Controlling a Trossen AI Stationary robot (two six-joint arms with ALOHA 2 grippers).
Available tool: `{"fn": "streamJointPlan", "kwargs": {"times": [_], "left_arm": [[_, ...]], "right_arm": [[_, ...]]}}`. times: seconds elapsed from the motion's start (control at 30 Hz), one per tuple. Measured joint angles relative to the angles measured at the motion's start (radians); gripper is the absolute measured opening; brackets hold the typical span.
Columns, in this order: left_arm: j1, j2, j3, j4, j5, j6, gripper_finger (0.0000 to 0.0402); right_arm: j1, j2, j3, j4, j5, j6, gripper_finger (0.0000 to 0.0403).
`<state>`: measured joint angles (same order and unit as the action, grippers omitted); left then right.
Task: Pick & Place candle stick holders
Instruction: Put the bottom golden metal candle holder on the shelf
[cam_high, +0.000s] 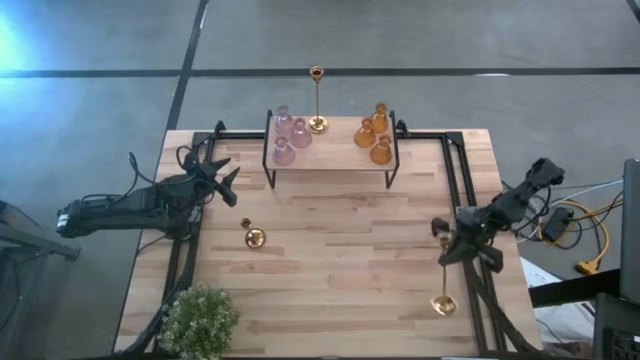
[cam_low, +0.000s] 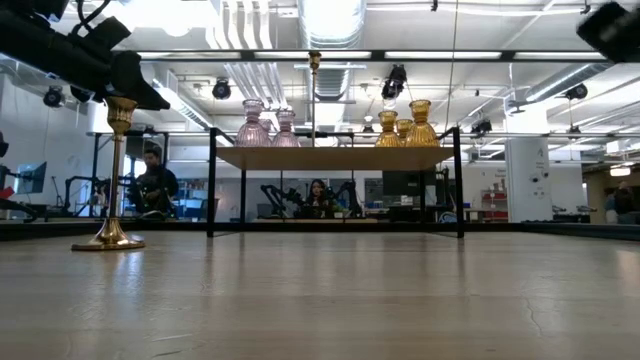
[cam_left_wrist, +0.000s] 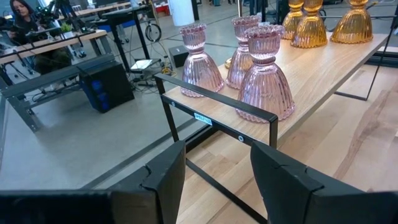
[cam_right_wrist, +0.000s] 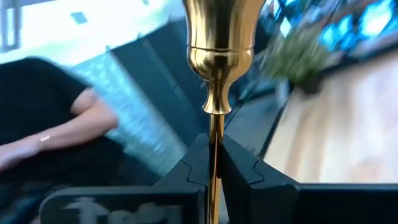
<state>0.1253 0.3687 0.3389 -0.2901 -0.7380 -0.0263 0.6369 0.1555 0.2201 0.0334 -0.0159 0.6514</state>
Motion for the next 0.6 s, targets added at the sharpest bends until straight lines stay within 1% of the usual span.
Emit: {"fn": "streamJointPlan", "kwargs": {"times": [0.13,0.23,0.33,0.4,0.47,0.6], "left_arm": [[0.000,0.000,0.000,0.000,0.000,0.000,0.0186],[0.000,0.000,0.000,0.000,0.000,0.000,0.0187],[0.000,0.000,0.000,0.000,0.000,0.000,0.0187],[0.000,0.000,0.000,0.000,0.000,0.000,0.0186],[0.000,0.000,0.000,0.000,0.000,0.000,0.0186],[0.000,0.000,0.000,0.000,0.000,0.000,0.0186]], "right_arm": [[0.000,0.024,0.103,0.000,0.155,-0.181,0.0013],[0.000,0.059,0.196,-0.001,0.293,-0.326,0.0012],[0.000,0.117,0.306,-0.019,0.450,-0.458,0.0012],[-0.001,0.174,0.389,-0.066,0.532,-0.536,0.0012],[-0.001,0.238,0.476,-0.121,0.580,-0.595,0.0011],[-0.024,0.356,0.670,-0.226,0.636,-0.676,0.0011]]}}
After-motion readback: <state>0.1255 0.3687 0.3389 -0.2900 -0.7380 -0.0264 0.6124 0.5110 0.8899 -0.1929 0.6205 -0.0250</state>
